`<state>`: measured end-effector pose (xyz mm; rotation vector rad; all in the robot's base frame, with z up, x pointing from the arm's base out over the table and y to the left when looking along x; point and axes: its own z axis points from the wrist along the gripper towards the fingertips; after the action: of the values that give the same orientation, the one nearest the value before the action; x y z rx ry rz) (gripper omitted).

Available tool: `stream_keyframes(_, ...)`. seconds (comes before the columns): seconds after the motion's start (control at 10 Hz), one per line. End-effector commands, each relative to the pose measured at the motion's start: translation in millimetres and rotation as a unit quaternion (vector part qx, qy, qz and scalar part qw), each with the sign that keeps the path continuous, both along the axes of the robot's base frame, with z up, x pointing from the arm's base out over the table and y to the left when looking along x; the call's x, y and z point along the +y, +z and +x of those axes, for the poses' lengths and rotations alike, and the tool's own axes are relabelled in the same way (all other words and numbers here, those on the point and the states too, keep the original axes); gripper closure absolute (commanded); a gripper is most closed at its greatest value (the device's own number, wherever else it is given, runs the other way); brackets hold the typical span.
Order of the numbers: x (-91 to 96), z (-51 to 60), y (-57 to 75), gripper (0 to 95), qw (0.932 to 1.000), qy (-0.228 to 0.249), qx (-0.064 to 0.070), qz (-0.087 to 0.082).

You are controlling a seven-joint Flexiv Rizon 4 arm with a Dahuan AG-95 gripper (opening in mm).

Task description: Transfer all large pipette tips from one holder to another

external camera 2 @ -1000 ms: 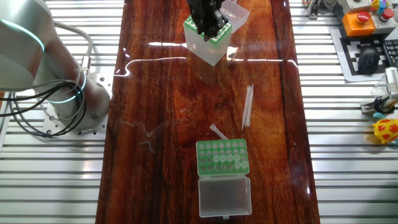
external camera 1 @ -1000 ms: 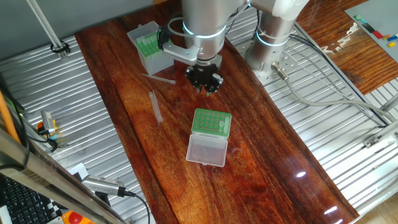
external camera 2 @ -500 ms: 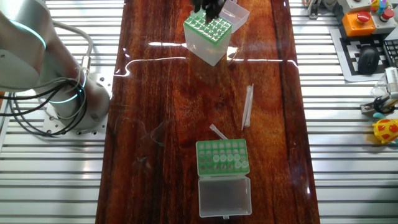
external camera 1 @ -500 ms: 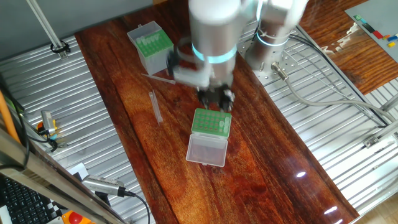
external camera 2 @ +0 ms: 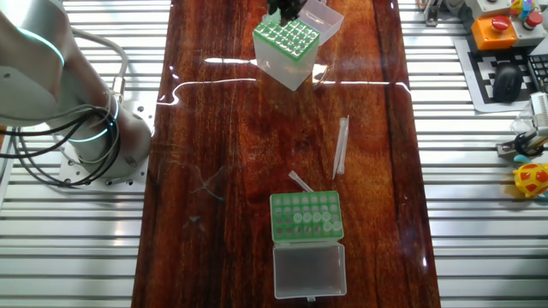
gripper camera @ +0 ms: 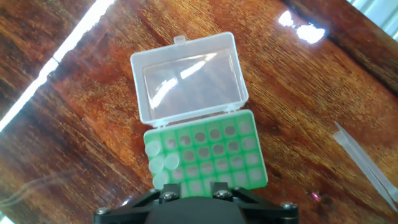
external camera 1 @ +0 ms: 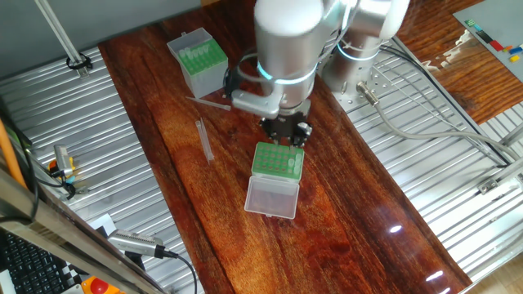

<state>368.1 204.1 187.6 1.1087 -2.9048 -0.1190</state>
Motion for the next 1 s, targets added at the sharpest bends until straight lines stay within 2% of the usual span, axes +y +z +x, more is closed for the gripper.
stream_keyframes(0.1, 12.4, -9.0, -8.1, 57.0, 0.9997, -0.022, -0.003, -0.001)
stream_keyframes(0.3, 15.6, -19.1, -17.5, 57.0, 0.9996, -0.027, -0.01, -0.001)
stream_keyframes(1.0, 27.3, -30.7, -27.1, 57.0, 0.9993, -0.03, -0.023, -0.006)
